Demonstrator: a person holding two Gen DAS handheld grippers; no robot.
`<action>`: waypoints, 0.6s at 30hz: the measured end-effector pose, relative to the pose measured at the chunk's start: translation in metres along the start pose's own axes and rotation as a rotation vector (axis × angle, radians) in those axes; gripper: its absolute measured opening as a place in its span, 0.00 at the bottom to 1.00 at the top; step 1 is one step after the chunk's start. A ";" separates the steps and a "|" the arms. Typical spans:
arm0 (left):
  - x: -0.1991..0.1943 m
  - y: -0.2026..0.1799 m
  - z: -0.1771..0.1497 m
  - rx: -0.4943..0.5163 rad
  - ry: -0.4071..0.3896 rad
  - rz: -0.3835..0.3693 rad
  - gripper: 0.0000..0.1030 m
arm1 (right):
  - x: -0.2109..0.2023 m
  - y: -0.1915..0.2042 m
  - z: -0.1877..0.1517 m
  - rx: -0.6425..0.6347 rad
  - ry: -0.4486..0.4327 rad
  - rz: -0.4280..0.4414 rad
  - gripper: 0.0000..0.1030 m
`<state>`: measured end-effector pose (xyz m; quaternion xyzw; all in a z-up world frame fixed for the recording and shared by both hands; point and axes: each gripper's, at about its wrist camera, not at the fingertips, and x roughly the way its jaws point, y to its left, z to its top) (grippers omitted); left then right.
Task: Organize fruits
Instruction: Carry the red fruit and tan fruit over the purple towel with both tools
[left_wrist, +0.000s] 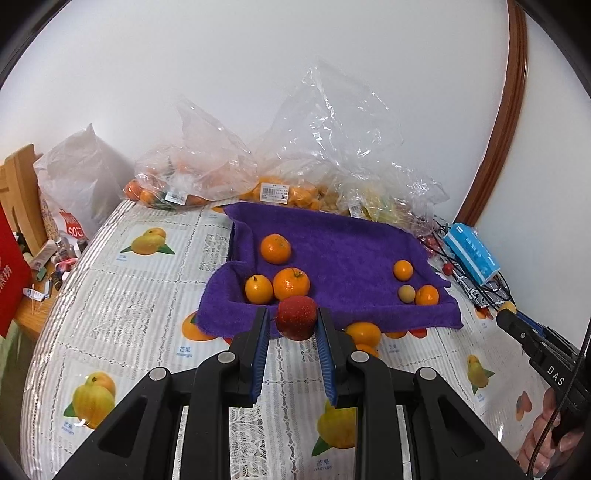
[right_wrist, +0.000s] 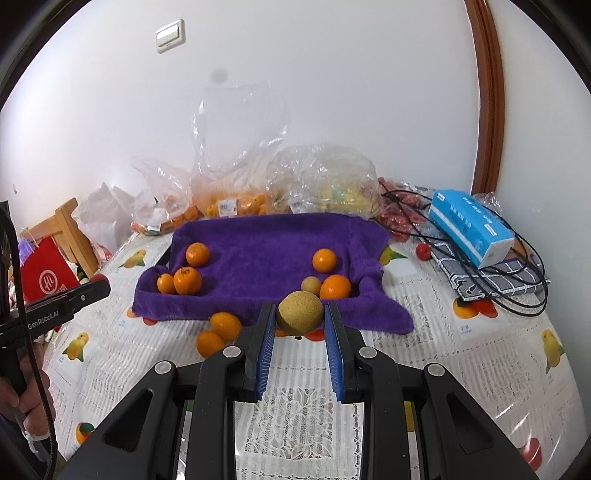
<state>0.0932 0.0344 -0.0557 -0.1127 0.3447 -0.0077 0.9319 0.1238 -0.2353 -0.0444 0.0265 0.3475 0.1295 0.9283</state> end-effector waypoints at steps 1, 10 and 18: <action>-0.001 0.000 0.001 -0.001 0.000 0.001 0.23 | 0.000 0.000 0.001 0.003 0.001 -0.001 0.26; -0.009 0.002 0.010 -0.011 -0.002 0.011 0.23 | 0.000 0.004 0.015 0.014 0.002 0.011 0.26; -0.013 0.000 0.018 -0.008 -0.003 0.002 0.23 | 0.001 0.010 0.025 0.006 0.006 0.013 0.26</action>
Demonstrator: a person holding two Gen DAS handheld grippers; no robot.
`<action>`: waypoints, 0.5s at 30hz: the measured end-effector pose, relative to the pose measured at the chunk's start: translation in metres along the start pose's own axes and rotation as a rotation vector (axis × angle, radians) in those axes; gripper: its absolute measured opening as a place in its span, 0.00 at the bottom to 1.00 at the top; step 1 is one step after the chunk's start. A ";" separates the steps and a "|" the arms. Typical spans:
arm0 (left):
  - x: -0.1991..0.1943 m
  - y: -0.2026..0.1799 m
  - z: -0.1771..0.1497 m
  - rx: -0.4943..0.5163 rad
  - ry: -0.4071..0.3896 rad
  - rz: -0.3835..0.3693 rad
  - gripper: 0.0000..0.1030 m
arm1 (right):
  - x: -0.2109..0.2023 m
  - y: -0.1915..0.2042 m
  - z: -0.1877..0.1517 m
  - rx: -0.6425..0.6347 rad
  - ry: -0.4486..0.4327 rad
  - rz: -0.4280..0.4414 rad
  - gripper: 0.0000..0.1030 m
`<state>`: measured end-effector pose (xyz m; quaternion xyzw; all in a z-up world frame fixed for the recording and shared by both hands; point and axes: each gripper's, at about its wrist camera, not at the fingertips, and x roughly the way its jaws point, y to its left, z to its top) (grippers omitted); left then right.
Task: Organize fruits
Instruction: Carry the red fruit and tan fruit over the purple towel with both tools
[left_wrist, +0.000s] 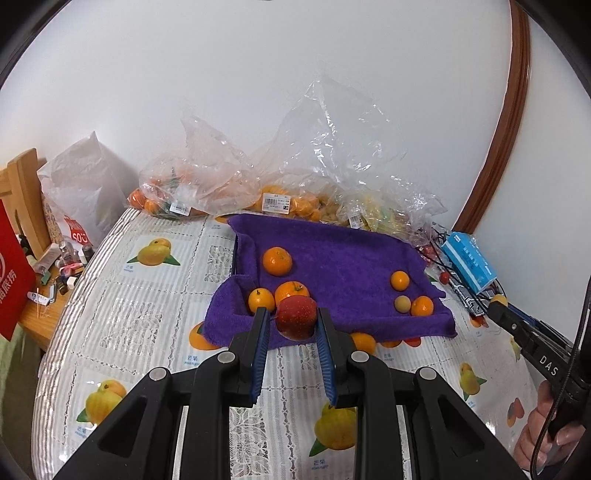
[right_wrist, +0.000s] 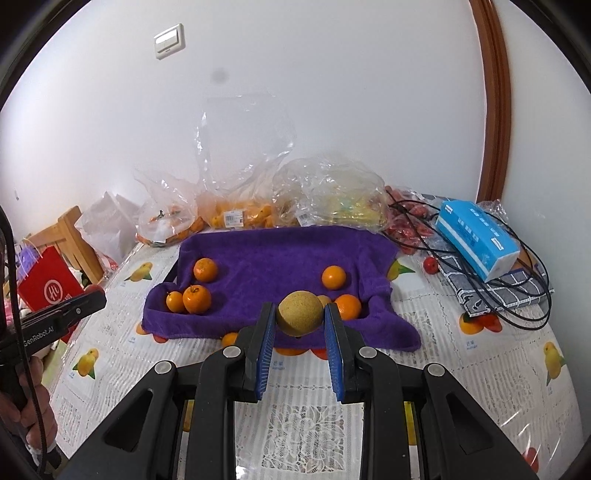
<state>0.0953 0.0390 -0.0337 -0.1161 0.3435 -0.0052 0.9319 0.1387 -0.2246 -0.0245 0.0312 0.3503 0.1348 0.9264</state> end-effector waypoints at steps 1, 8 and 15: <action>-0.001 0.000 0.001 0.001 -0.002 -0.001 0.23 | 0.000 0.001 0.001 0.000 0.001 0.002 0.26; 0.000 0.000 0.008 -0.003 -0.009 -0.005 0.23 | 0.002 0.002 0.007 -0.001 0.000 0.002 0.26; 0.007 0.001 0.014 -0.008 -0.005 -0.006 0.23 | 0.010 -0.001 0.012 0.002 0.005 0.001 0.26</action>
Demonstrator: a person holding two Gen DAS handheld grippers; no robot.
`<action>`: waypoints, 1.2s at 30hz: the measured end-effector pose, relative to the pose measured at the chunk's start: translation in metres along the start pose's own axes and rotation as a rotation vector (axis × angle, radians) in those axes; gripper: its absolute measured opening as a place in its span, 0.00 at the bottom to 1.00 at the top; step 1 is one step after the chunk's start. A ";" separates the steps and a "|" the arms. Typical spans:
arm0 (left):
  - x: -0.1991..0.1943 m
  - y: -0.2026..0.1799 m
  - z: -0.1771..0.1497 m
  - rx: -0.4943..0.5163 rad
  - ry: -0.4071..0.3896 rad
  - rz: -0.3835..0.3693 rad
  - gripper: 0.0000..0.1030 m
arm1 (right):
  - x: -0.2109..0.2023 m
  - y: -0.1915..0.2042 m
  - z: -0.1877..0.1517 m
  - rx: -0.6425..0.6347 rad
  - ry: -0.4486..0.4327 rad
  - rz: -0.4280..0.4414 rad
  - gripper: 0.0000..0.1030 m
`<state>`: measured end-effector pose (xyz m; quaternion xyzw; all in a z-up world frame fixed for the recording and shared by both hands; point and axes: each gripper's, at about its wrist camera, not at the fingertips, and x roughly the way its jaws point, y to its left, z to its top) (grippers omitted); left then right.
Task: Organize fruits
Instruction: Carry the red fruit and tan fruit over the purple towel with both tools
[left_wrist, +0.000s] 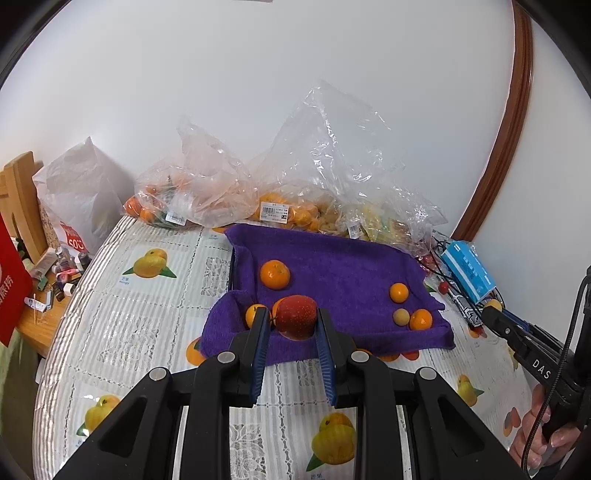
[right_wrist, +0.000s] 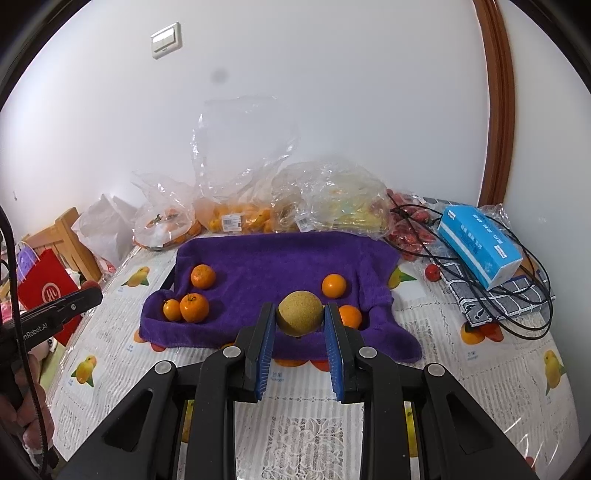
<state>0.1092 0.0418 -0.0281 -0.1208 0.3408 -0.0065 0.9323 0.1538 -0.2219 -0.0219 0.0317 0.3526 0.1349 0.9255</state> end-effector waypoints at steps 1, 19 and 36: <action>0.002 0.000 0.002 0.001 0.001 0.000 0.23 | 0.002 0.000 0.001 0.002 0.002 0.002 0.26; 0.032 -0.014 0.012 0.023 0.029 -0.021 0.23 | 0.026 -0.007 0.012 -0.004 0.022 -0.020 0.26; 0.061 -0.008 0.020 0.008 0.066 -0.007 0.23 | 0.054 -0.023 0.018 0.011 0.038 -0.035 0.26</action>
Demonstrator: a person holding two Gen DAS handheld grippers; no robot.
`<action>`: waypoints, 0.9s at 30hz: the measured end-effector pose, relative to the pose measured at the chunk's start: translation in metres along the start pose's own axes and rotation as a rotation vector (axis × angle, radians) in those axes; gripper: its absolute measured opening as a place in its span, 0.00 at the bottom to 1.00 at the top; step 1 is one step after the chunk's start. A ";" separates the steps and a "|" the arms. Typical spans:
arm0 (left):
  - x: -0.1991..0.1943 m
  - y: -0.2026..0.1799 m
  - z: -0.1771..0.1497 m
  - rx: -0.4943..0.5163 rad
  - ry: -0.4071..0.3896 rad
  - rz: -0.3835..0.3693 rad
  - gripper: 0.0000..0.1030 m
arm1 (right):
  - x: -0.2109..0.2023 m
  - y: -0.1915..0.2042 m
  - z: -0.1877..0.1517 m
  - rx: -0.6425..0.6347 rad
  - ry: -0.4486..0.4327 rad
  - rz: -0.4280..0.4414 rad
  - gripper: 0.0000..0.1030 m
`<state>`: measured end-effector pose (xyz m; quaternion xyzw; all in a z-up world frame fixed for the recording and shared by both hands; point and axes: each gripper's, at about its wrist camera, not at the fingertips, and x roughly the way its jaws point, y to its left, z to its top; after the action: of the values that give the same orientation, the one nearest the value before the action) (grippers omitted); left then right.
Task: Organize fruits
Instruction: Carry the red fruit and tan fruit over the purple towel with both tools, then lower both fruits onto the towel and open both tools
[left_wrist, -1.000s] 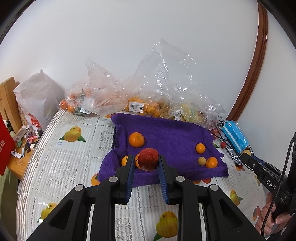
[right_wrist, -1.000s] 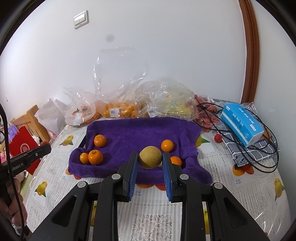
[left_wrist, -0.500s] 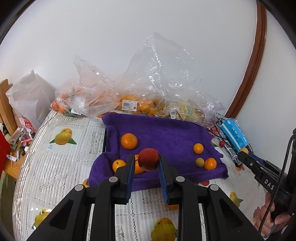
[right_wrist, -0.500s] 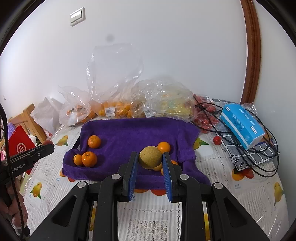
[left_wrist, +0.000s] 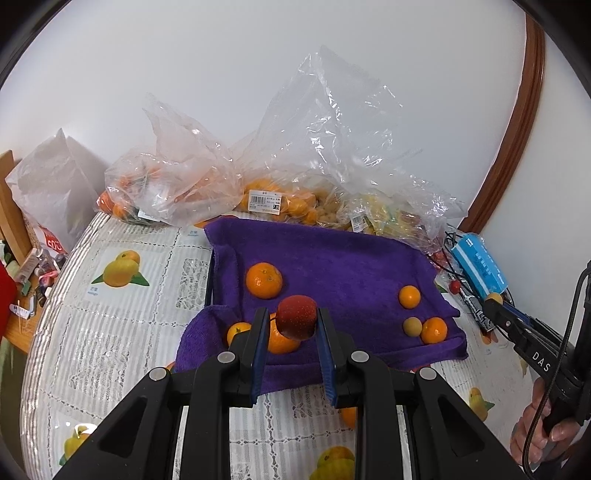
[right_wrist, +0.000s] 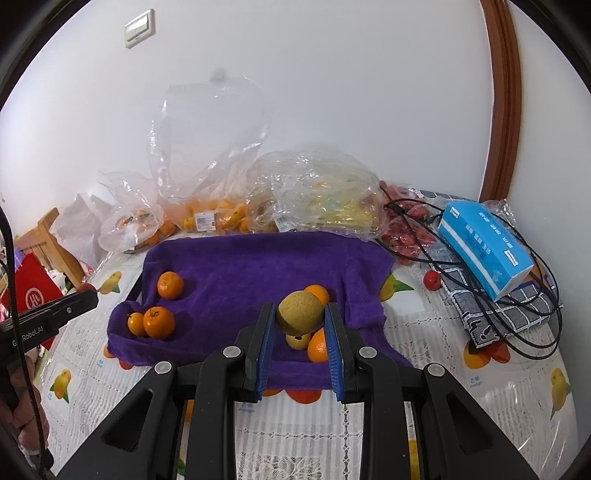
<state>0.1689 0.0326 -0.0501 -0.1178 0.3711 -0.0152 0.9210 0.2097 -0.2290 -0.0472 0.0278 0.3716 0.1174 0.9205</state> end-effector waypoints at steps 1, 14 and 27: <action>0.001 0.000 0.001 0.003 -0.001 0.003 0.23 | 0.001 -0.001 0.000 0.001 0.000 -0.001 0.26; 0.022 0.003 0.008 0.002 0.018 0.008 0.23 | 0.024 -0.013 0.003 0.013 0.014 -0.012 0.26; 0.050 0.012 0.013 -0.018 0.044 0.026 0.23 | 0.061 -0.027 -0.001 0.045 0.059 -0.007 0.26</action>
<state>0.2133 0.0416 -0.0779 -0.1207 0.3929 -0.0025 0.9116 0.2568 -0.2411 -0.0928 0.0435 0.4012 0.1066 0.9087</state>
